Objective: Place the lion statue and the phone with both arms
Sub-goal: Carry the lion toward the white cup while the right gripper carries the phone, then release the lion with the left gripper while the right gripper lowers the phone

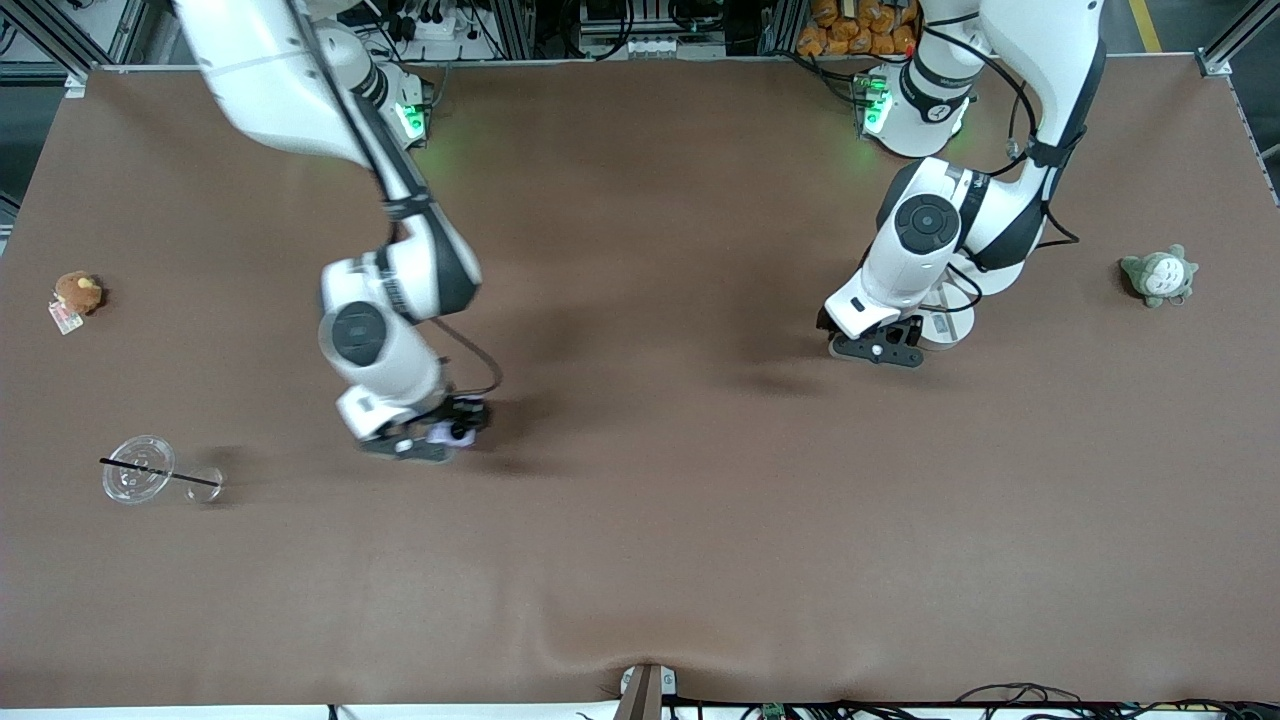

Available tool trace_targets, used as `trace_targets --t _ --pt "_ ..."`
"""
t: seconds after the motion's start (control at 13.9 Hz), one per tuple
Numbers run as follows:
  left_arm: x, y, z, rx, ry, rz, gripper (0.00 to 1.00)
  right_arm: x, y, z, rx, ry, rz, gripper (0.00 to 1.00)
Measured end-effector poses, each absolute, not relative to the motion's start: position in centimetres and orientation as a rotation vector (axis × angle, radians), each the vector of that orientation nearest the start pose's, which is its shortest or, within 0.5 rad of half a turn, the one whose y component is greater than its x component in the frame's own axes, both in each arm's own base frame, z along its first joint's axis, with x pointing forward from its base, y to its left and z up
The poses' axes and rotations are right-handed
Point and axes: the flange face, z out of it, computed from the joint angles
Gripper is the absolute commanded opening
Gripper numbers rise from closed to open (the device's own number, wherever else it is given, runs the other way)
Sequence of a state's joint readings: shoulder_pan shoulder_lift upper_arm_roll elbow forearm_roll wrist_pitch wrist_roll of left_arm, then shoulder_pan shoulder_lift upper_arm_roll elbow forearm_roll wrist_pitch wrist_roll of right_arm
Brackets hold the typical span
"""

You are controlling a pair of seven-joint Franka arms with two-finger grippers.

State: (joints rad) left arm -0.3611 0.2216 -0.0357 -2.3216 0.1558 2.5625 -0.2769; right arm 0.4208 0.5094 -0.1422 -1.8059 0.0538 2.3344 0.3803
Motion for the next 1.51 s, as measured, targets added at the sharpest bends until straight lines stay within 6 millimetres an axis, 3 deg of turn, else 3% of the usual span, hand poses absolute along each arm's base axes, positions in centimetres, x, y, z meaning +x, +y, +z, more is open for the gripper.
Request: trace_targets --t 0.14,0.29,0.43,0.65,0.86,1.23,1.37,1.51 --pt "49.2 -21.9 26.3 -3.056 0.406 -0.112 1.00 65.2 12.5 29.4 -3.169 0.167 -0.042 0.27" --pt "49.8 -22.4 27.7 -3.062 0.410 -0.158 1.00 66.8 7.7 31.0 -3.172 0.161 -0.029 0.27" --pt "50.3 -22.4 29.5 -3.068 0.401 -0.212 1.00 67.7 4.7 30.4 -3.180 0.129 -0.009 0.27" --pt "51.8 -21.2 32.6 -3.077 0.351 -0.297 1.00 68.4 0.7 26.7 -3.194 0.074 0.053 0.27" --pt "53.2 -19.5 35.4 -3.077 0.288 -0.337 1.00 68.9 -1.9 24.1 -3.200 0.077 0.089 0.27" --pt "55.6 -16.8 42.6 -3.040 0.176 -0.218 1.00 69.7 -2.2 22.3 -3.210 0.047 0.019 0.27" --pt "56.8 -16.3 45.6 -3.040 0.202 -0.249 1.00 69.8 -4.3 21.1 -3.217 0.008 -0.009 0.28" --pt "58.2 -14.5 47.8 -3.100 0.147 -0.275 1.00 69.6 -6.9 20.0 -3.221 0.003 -0.015 0.28"
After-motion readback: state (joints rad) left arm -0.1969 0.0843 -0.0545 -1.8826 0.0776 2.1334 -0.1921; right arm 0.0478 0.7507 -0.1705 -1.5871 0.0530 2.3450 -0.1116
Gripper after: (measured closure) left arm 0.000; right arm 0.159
